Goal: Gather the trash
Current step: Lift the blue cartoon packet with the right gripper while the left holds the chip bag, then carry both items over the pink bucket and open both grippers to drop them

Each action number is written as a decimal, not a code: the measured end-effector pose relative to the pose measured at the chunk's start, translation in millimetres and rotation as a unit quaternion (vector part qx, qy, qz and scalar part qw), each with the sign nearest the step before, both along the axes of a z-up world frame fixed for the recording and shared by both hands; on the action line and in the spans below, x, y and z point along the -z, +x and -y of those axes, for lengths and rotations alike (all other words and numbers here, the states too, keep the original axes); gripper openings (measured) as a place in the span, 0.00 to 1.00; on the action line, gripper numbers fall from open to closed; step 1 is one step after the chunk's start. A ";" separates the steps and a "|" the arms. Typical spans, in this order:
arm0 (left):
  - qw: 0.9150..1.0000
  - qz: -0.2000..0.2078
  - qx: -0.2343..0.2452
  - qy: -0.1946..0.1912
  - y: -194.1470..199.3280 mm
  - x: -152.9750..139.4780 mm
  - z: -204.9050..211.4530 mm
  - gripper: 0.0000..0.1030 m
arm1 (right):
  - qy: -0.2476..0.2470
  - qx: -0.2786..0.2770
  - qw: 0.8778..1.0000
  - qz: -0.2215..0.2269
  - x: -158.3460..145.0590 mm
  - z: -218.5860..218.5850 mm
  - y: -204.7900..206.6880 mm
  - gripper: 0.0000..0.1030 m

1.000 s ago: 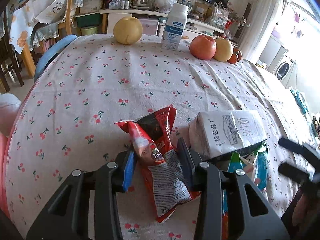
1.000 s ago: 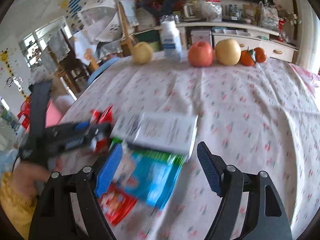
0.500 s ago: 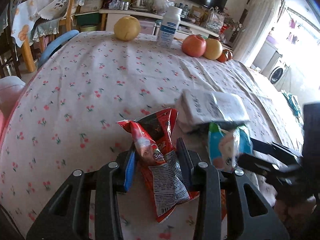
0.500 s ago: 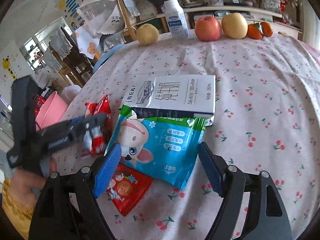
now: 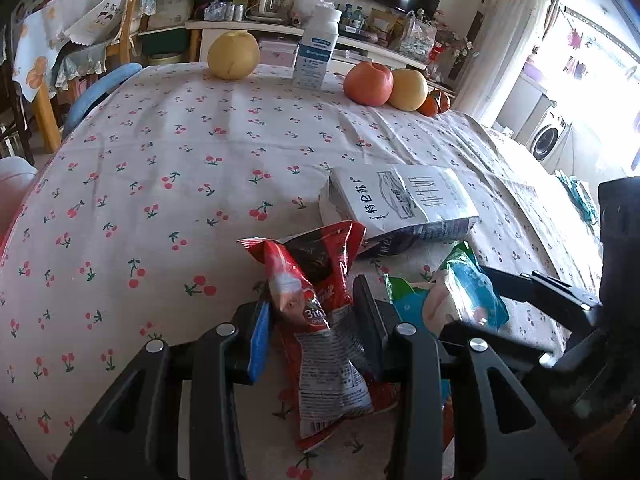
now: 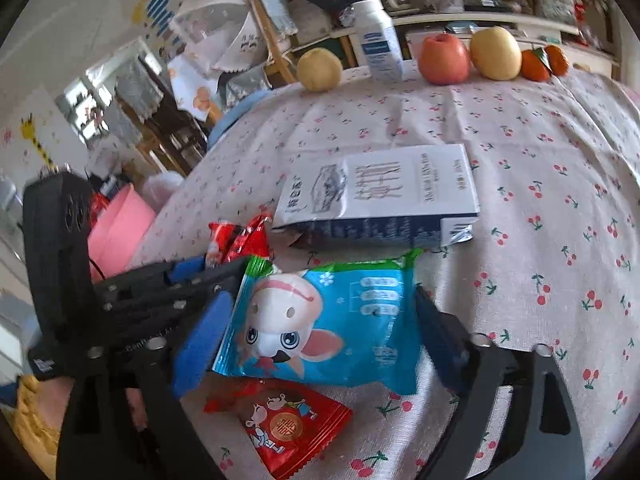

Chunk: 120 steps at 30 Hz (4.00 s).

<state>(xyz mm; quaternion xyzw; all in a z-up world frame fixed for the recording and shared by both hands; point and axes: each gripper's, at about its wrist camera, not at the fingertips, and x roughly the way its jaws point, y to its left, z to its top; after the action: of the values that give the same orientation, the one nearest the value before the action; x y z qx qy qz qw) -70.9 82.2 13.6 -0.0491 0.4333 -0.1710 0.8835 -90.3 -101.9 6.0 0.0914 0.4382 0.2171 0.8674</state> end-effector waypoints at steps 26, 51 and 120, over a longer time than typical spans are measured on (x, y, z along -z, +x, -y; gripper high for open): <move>0.996 0.009 -0.087 0.001 11.5 -12.9 -61.4 0.36 | -0.007 -0.149 0.988 -0.044 -7.5 -36.4 -22.5 0.77; 0.991 -0.008 -0.094 0.092 26.3 -1.8 -59.1 0.48 | -0.167 -0.216 0.961 0.048 11.2 -85.8 11.3 0.83; 0.871 0.085 -0.479 -0.067 -53.3 -66.0 -369.3 0.46 | 0.094 -0.205 0.974 0.010 -85.8 -371.3 51.8 0.73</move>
<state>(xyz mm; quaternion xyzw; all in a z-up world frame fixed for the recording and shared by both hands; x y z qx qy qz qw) -124.2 451.5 79.6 -0.2950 0.2673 0.2413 0.8850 -38.5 269.3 91.7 0.0782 0.4166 0.4312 0.7965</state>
